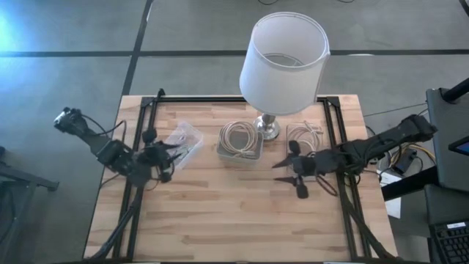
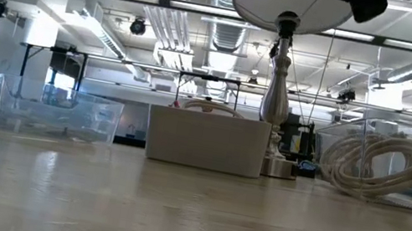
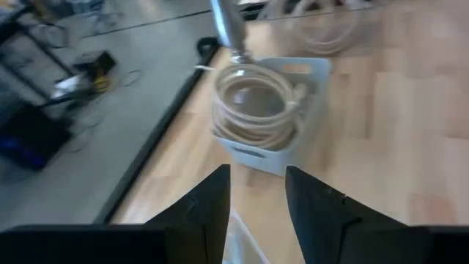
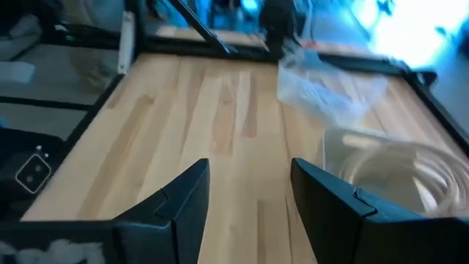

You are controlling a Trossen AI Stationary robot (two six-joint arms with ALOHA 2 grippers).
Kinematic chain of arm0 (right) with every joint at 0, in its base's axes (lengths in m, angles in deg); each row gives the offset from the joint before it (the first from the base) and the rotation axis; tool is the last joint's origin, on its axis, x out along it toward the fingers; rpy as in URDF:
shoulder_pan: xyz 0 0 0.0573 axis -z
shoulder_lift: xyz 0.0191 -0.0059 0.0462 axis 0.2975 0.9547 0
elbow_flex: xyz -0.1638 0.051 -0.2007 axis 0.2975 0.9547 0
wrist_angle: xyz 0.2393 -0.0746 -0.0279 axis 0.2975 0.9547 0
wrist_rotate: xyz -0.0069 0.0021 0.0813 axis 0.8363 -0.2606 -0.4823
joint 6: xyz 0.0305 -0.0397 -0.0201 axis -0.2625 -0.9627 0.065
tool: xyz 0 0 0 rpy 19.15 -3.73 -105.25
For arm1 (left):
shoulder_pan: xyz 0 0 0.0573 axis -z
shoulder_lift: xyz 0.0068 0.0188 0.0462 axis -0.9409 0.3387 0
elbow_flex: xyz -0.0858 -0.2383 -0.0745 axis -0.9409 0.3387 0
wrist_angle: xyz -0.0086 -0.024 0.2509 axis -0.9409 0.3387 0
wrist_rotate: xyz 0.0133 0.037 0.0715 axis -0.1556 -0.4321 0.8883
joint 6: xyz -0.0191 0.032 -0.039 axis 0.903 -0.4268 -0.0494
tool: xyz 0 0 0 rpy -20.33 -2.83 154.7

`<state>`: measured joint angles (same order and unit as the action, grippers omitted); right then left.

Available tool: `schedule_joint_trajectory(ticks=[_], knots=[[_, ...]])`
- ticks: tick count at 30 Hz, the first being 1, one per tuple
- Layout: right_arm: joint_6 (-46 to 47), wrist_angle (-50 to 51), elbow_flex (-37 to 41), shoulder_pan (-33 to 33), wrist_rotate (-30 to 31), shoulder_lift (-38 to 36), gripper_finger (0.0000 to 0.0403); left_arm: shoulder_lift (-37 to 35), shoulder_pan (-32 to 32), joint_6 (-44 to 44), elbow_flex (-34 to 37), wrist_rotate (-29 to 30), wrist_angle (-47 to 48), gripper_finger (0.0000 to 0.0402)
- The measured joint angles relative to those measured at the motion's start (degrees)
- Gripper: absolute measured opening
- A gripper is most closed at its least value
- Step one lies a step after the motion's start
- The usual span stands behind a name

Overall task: Pick & Place USB Port
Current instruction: Return to Home Position

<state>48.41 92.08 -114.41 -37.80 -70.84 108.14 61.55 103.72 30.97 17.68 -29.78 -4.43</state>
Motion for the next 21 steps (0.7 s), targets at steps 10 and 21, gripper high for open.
schedule_joint_trajectory(ticks=[10,21], knots=[[-4.7,-22.8,17.3,3.7,-15.7,-15.5,0.0189,-12.3,2.4,-13.0,15.3,-17.6,-26.0,0.0135],[-2.5,-32.5,32.7,8.0,-16.2,-28.6,0.0189,-27.7,-0.7,-25.5,31.6,-24.0,-45.3,0.0135]])
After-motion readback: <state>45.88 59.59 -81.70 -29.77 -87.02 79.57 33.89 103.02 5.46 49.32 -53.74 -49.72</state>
